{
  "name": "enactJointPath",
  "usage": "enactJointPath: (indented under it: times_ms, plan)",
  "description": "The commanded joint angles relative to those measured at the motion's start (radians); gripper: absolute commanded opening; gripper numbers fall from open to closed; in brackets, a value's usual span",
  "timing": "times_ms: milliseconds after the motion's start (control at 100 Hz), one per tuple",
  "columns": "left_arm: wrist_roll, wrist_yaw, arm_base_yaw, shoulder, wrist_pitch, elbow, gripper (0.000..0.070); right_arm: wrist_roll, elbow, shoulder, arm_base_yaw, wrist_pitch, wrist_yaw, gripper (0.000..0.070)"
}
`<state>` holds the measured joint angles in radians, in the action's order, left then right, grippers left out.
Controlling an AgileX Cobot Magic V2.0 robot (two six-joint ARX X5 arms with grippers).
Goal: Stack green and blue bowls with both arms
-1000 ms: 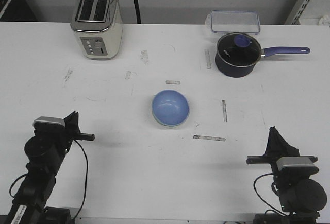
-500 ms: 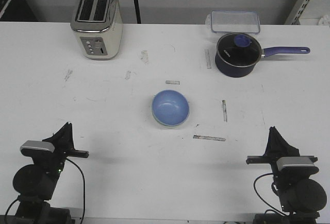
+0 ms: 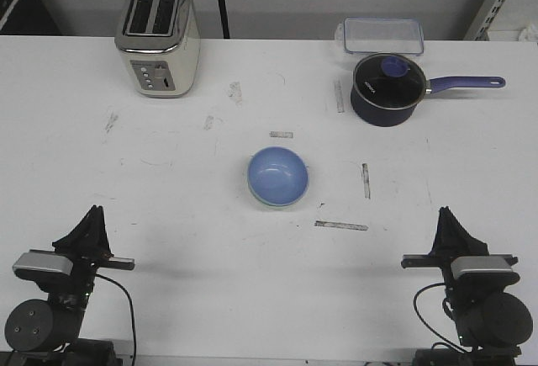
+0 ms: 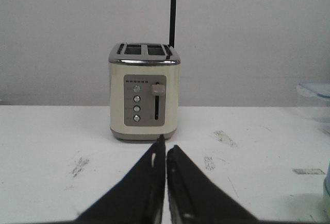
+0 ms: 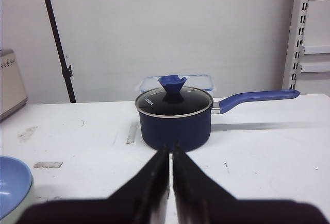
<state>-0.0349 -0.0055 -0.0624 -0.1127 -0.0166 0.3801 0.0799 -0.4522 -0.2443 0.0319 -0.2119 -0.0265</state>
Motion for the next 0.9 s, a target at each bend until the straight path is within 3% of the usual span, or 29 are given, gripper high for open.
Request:
enactJointPath:
  times_ms: [0, 250, 720, 890]
  plan:
    - [0.040, 0.000, 0.012, 0.023, 0.026, -0.024, 0.0001, 0.009, -0.005, 0.001, 0.002, 0.010, 0.000, 0.0003]
    - [0.052, 0.013, 0.029, 0.111, 0.035, -0.146, 0.0001, 0.010, -0.005, 0.001, 0.002, 0.010, 0.000, 0.0003]
    - [0.050, 0.013, 0.028, 0.109, 0.243, -0.369, 0.0001, 0.009, -0.005, 0.002, 0.002, 0.010, 0.000, 0.0003]
    - [0.050, 0.013, 0.028, 0.109, 0.201, -0.368, 0.0001, 0.009, -0.005, 0.002, 0.002, 0.010, 0.000, 0.0003]
